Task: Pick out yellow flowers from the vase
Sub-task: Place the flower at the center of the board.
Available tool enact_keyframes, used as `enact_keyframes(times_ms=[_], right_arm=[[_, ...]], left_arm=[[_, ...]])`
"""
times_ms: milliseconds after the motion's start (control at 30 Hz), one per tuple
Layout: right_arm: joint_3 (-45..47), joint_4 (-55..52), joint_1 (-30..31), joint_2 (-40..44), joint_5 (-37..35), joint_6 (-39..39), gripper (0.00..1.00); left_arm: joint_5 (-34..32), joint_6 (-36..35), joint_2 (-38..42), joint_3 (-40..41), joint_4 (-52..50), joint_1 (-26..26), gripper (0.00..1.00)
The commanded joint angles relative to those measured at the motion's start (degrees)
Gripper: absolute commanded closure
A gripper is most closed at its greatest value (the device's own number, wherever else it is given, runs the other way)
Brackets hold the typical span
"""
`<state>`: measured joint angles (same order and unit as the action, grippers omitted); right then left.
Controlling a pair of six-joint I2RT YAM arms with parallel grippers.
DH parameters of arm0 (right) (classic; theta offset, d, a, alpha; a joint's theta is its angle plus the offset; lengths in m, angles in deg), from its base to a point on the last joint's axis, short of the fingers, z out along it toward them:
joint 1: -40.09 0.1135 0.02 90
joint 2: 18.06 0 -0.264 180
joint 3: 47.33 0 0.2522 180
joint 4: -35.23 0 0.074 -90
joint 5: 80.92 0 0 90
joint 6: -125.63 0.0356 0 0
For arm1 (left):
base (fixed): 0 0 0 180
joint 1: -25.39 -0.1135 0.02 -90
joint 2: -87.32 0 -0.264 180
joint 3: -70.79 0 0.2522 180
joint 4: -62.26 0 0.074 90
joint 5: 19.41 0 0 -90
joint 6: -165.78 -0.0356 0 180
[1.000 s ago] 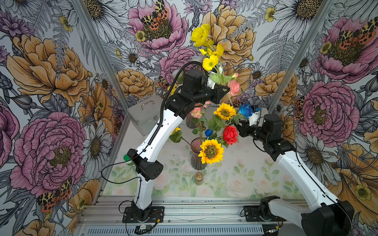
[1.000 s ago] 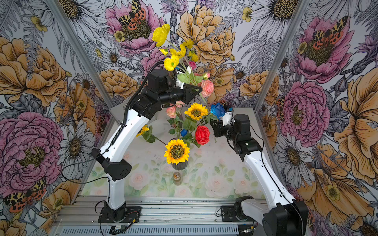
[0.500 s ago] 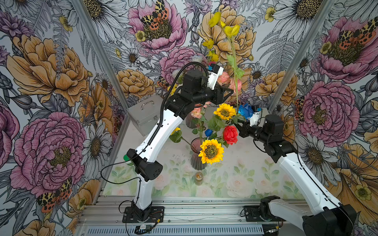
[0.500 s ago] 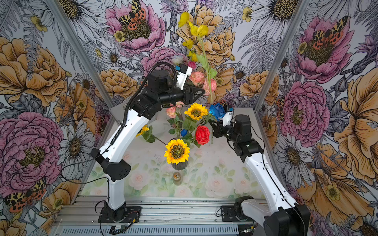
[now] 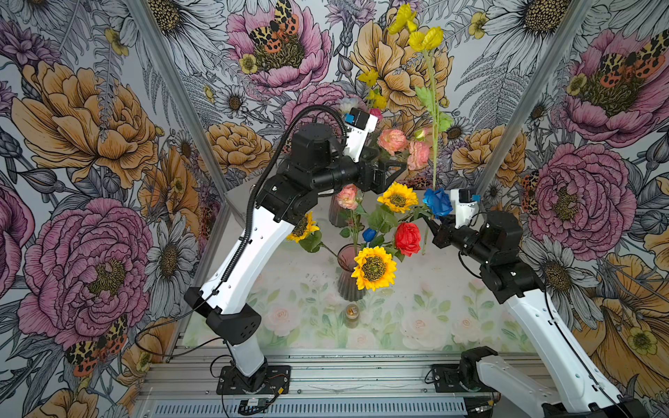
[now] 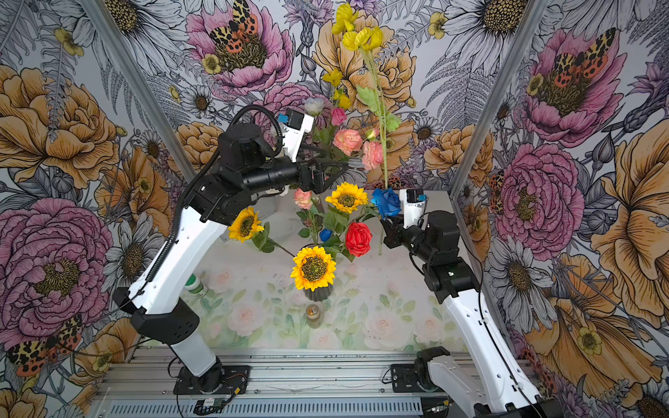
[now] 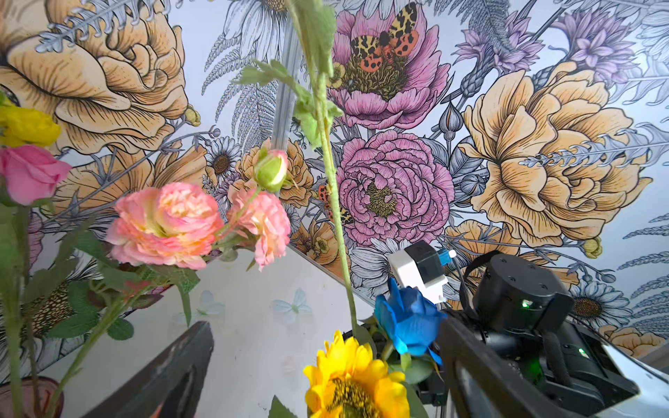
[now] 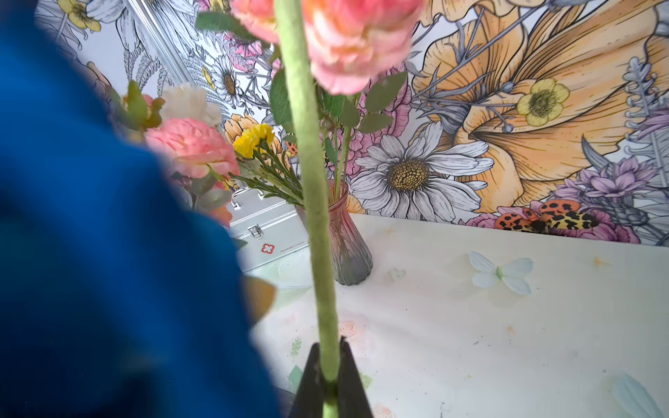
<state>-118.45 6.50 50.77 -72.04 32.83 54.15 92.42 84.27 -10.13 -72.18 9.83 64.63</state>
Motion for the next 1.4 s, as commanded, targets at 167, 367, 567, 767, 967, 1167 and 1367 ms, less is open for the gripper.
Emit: enact_keyframes(times_ms=[167, 367, 567, 767, 967, 1167, 1367], right_arm=[[-7.1, -11.6, -5.6, -0.3, -14.5, 1.3, 1.0], [-8.7, -19.1, -10.1, -8.0, -19.6, 4.1, 1.0], [-4.8, -21.2, -10.0, -14.7, -18.6, 6.3, 1.0], [2.4, -21.5, -8.2, -20.3, -19.5, 6.1, 1.0], [5.9, -21.9, -3.8, -24.3, -21.5, 6.9, 1.0], [5.5, -22.2, -2.8, -30.0, -24.7, 6.3, 1.0], [2.9, -22.2, -1.1, -37.0, -25.7, 5.6, 1.0]], left_arm=[[-8.3, -3.8, 11.9, 9.9, 0.1, -3.4, 0.01], [-11.7, -1.2, 19.9, 16.2, 0.2, -9.8, 0.01], [-13.1, 2.8, 27.8, 24.7, 1.9, -17.3, 0.01], [-12.2, 4.9, 32.3, 30.5, 2.9, -21.6, 0.01], [-11.2, 5.6, 34.0, 33.2, 3.1, -22.4, 0.01], [-11.5, 5.8, 35.7, 36.9, 3.1, -23.6, 0.01], [-12.5, 8.0, 38.2, 40.2, 3.0, -29.5, 0.01]])
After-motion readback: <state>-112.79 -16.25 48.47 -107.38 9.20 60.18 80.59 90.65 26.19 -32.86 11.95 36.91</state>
